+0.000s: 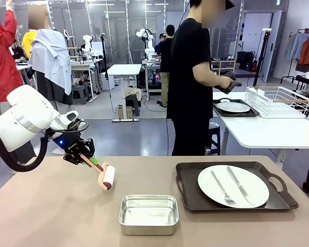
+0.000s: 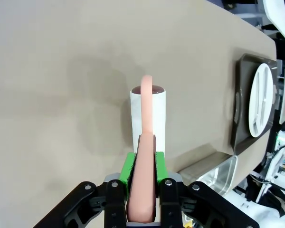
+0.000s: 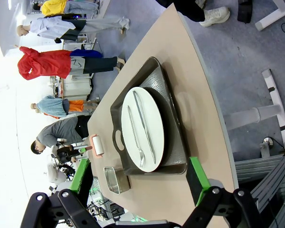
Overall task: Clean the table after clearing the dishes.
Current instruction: When the left (or right) Handle tray is removed, use the left hand (or right hand) to clean the left (or right) side of the table with the Lint Roller.
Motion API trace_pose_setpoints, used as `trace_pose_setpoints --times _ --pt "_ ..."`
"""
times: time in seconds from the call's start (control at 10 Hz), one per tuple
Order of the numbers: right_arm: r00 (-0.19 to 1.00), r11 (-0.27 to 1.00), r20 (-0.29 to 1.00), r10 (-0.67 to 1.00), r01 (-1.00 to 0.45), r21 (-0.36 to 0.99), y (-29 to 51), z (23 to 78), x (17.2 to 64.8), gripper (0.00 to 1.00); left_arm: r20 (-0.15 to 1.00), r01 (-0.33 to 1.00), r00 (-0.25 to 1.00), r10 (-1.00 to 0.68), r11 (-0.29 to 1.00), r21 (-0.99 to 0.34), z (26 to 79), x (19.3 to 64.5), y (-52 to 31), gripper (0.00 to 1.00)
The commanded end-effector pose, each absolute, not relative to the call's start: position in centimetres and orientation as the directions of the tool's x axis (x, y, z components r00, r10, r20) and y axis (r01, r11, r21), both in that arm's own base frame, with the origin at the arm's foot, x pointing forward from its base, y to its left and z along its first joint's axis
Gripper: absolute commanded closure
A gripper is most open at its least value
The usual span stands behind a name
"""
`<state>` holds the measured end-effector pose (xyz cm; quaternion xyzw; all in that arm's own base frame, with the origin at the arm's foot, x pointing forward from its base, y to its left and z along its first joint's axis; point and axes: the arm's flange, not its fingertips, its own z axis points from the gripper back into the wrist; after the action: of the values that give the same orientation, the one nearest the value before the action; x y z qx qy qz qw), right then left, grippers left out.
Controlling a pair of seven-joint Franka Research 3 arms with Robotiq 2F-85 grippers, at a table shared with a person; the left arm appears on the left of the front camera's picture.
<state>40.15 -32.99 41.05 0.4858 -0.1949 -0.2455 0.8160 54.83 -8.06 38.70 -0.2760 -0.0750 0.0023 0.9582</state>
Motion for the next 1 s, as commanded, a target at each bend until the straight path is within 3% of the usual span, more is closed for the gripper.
trace_pose_setpoints --times 0.0,0.2,0.9 --pt "0.803 0.407 0.083 -0.590 0.208 0.890 -32.9 41.3 40.1 0.00 0.166 0.040 0.984 0.060 0.840 -0.541 36.6 54.9 -7.1 0.78" --pt "0.803 0.407 0.083 -0.590 0.208 0.890 -32.9 41.3 40.1 0.00 0.119 0.052 0.993 0.021 0.813 -0.580 35.1 55.8 -5.5 0.78" --pt "0.803 0.407 0.083 -0.590 0.208 0.890 -32.9 41.3 40.1 0.00 0.145 0.066 0.989 0.025 0.806 -0.589 32.0 56.6 2.7 0.78"
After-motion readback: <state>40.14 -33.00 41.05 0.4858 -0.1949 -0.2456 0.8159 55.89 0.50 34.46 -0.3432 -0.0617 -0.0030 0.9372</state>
